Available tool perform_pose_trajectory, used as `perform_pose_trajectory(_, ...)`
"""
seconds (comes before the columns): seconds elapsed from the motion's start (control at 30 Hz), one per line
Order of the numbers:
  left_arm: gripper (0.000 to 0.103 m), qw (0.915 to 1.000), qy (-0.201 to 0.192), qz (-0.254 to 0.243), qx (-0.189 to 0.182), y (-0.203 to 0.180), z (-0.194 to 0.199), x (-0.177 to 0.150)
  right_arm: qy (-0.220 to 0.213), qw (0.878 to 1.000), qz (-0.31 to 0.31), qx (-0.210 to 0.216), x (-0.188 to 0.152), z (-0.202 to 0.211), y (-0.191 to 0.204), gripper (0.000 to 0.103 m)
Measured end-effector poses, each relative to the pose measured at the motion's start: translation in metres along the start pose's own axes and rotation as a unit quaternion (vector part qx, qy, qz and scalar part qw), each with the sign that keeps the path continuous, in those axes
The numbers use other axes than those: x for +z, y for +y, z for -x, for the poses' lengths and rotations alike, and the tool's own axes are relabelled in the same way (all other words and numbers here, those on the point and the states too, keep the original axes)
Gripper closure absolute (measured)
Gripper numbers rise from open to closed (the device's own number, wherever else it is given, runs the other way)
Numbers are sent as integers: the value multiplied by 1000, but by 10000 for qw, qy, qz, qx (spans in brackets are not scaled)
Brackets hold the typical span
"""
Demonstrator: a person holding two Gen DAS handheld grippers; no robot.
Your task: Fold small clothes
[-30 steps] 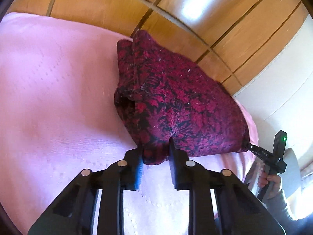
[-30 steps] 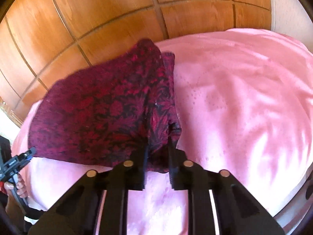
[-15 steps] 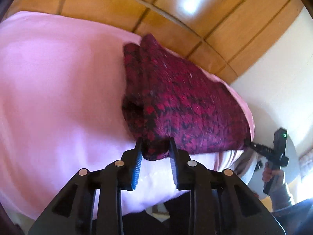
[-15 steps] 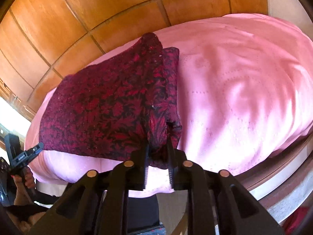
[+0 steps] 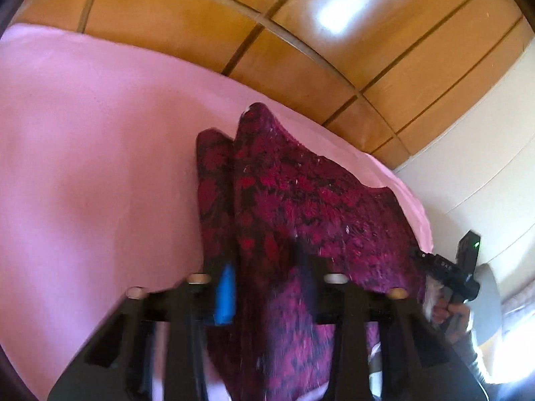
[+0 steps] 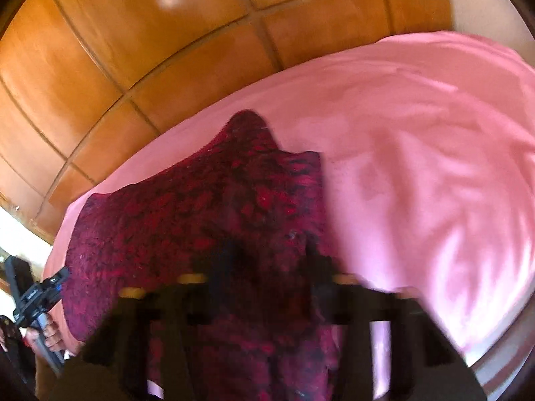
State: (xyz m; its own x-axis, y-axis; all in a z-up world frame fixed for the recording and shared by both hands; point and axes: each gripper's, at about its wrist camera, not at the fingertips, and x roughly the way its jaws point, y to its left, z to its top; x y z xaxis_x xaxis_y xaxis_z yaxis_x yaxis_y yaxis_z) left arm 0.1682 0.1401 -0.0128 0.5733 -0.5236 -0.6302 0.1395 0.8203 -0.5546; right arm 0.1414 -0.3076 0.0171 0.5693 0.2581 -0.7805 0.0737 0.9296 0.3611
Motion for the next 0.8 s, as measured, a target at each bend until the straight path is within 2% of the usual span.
perform_pose_trajectory(0.03, 89, 9999, -86, -89, 61, -3, 0, 3, -124, 9997, 165, -152, 4, 2, 8, 86)
perform_pose_trajectory(0.1, 90, 9994, -278, -154, 127, -9, 3, 9, -338, 9987, 314, -197, 8, 11, 15, 88)
perform_pose_trajectory(0.17, 90, 9987, -249, -202, 392, -9, -6, 12, -515, 9974, 331, -373, 10, 15, 17, 88)
perform_pose_trajectory(0.23, 90, 9972, -52, -260, 701, -6, -25, 5, -410, 9953, 474, -738, 5, 3, 16, 88)
perform_pose_trajectory(0.3, 90, 9956, -34, -342, 871, -8, -29, -1, -170, 9942, 531, -917, -6, -21, 11, 87)
perform_pose_trajectory(0.37, 88, 9918, -141, -526, 1157, -20, -23, 0, -286, 9938, 540, -928, -9, -19, 11, 82)
perform_pose_trajectory(0.4, 83, 9885, -263, -626, 1350, -28, -17, 0, -331, 9938, 526, -918, -9, -16, 11, 76)
perform_pose_trajectory(0.5, 76, 9777, -559, -1062, 1722, -52, -6, 1, -485, 9913, 551, -1091, -7, -4, 12, 54)
perform_pose_trajectory(0.53, 62, 9747, -674, -1190, 1771, -59, -3, 1, -611, 9904, 549, -1114, -7, 4, 14, 54)
perform_pose_trajectory(0.6, 52, 9712, -861, -1328, 1782, -70, 2, 2, -814, 9880, 573, -1180, -7, 20, 23, 53)
perform_pose_trajectory(0.67, 52, 9693, -919, -1465, 1750, -78, 1, 5, -977, 9860, 708, -1149, -7, 29, 37, 50)
perform_pose_trajectory(0.8, 52, 9666, -964, -1646, 1710, -89, -3, 7, -851, 9865, 1183, -742, -6, 25, 79, 47)
